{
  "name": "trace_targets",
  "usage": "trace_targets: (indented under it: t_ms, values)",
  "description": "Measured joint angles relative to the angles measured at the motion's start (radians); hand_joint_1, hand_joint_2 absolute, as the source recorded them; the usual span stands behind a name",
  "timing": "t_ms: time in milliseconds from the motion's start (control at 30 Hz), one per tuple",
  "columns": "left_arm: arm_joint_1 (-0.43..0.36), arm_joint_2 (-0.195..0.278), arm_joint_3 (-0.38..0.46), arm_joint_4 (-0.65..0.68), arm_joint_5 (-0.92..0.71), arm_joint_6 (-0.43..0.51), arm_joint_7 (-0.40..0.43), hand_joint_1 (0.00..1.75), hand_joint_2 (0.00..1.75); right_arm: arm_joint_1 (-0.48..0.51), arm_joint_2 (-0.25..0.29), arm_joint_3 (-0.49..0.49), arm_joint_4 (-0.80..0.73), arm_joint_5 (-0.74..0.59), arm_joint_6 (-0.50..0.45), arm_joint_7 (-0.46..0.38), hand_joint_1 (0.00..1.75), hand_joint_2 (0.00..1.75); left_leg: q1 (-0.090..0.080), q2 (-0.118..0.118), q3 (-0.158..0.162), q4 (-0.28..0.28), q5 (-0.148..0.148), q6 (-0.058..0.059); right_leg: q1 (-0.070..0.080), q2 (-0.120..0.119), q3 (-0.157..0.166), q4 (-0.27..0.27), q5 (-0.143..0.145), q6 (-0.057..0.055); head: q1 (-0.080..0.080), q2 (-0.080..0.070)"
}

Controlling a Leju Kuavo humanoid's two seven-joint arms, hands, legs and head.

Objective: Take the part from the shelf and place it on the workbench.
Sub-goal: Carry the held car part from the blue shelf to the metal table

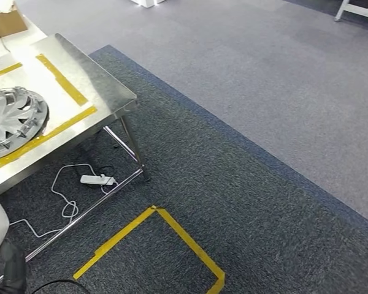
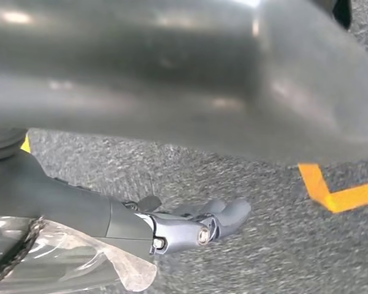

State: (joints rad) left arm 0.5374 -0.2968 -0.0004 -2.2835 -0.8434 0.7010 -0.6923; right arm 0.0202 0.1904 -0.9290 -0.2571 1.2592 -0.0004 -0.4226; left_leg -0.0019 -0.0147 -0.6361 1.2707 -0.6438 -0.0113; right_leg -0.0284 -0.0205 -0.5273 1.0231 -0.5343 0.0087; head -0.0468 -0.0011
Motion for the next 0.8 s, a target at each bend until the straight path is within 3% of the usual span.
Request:
trace_targets:
  t_ms: [33,67,133,200,267,333,400,467,500,533,567,633,700,767,800]
  values:
    - [-0.001,-0.002,0.000,-0.001,-0.010,0.000,0.000,1.75,1.75,0.001,0.000,-0.001,0.000,0.001,0.000,0.000,0.00,0.00,0.001,0.004,-0.032,0.035,0.005,-0.001,0.001,-0.014,0.009,0.000,-0.009,0.001,0.000,0.000]
    - [-0.001,-0.004,0.000,-0.002,-0.018,0.000,0.000,1.75,1.75,0.001,0.000,-0.002,0.000,0.002,0.000,0.000,0.00,0.00,0.001,0.006,-0.046,0.035,0.029,0.000,0.001,-0.026,0.021,0.000,-0.019,0.001,-0.001,0.000]
    - [-0.003,-0.010,0.000,-0.006,-0.034,0.000,0.000,1.75,1.75,-0.001,0.000,-0.003,0.000,0.004,0.000,0.000,0.00,0.00,-0.001,0.022,-0.030,-0.054,0.125,0.010,0.004,-0.047,0.045,-0.001,-0.039,0.003,-0.001,0.000]
    - [-0.011,-0.017,0.000,-0.012,-0.049,0.000,0.000,1.75,1.75,-0.003,0.001,-0.003,0.000,0.008,0.001,0.000,0.00,0.00,-0.014,0.066,0.005,-0.153,0.182,0.029,0.009,-0.067,0.063,-0.003,-0.058,0.008,0.002,0.000]
    - [-0.021,-0.025,0.001,-0.017,-0.062,-0.001,0.000,1.75,1.75,-0.006,0.002,-0.003,0.001,0.011,0.001,-0.001,0.00,0.00,-0.026,0.087,0.022,-0.193,0.170,0.043,0.014,-0.091,0.070,-0.006,-0.070,0.019,0.004,0.000]
    - [-0.023,-0.031,0.001,-0.021,-0.068,-0.001,0.000,1.75,1.75,-0.012,0.002,-0.003,0.001,0.012,0.001,-0.001,0.00,0.00,-0.023,0.064,0.033,-0.215,0.162,0.050,0.015,-0.109,0.083,-0.014,-0.078,0.028,0.003,0.000]
    - [-0.025,-0.037,0.000,-0.024,-0.070,0.000,0.000,1.75,1.75,-0.018,0.002,-0.003,0.001,0.013,0.000,-0.002,0.00,0.00,-0.014,0.038,0.048,-0.234,0.166,0.056,0.014,-0.067,0.075,0.020,-0.101,0.036,0.005,0.000]
    - [-0.032,-0.041,0.000,-0.026,-0.075,0.000,0.000,1.75,1.75,-0.019,0.002,-0.003,0.001,0.014,0.000,-0.003,0.00,0.00,-0.009,0.014,0.058,-0.242,0.163,0.064,0.013,-0.003,0.002,0.137,-0.145,0.039,0.010,0.000]
    - [-0.035,-0.042,0.000,-0.027,-0.079,0.000,0.000,1.75,1.75,-0.017,0.002,-0.003,0.001,0.015,0.000,-0.002,0.00,0.00,-0.008,0.001,0.061,-0.242,0.160,0.066,0.012,0.011,-0.045,0.202,-0.161,0.040,0.011,0.000]
    - [-0.036,-0.043,0.000,-0.027,-0.084,0.000,0.000,1.75,1.75,-0.015,0.002,-0.003,0.001,0.015,0.000,-0.002,0.00,0.00,-0.008,-0.014,0.065,-0.242,0.156,0.066,0.012,0.016,-0.084,0.245,-0.161,0.041,0.012,0.000]
    - [-0.036,-0.043,0.000,-0.027,-0.091,0.000,0.000,1.75,1.75,-0.013,0.002,-0.004,0.001,0.016,0.000,-0.002,0.00,0.00,-0.008,-0.030,0.071,-0.242,0.151,0.065,0.011,0.019,-0.107,0.254,-0.141,0.042,0.013,0.000]
    - [-0.037,-0.043,0.000,-0.027,-0.106,0.000,0.000,1.75,1.75,-0.012,0.002,-0.004,0.001,0.018,-0.001,-0.002,0.00,0.00,-0.006,-0.059,0.087,-0.240,0.140,0.058,0.008,0.031,-0.099,0.167,-0.048,0.044,0.014,0.000]
    - [-0.040,-0.044,0.000,-0.027,-0.117,0.000,0.000,1.75,1.75,-0.012,0.002,-0.006,0.002,0.022,-0.003,-0.002,0.00,0.00,-0.005,-0.082,0.095,-0.234,0.126,0.048,0.003,0.075,-0.064,0.064,0.011,0.044,0.015,0.000]
    - [-0.043,-0.048,0.000,-0.030,-0.114,-0.001,0.000,1.75,1.75,-0.011,0.002,-0.009,0.003,0.024,-0.004,0.000,0.00,0.00,-0.004,-0.102,0.090,-0.230,0.121,0.037,0.002,0.101,-0.044,0.029,0.010,0.035,0.015,0.000]
    - [-0.045,-0.049,0.001,-0.032,-0.105,-0.001,0.000,1.75,1.75,-0.011,0.002,-0.011,0.004,0.024,-0.005,0.000,0.00,0.00,-0.002,-0.113,0.087,-0.229,0.121,0.033,0.003,0.093,-0.037,0.023,0.008,0.029,0.015,0.000]
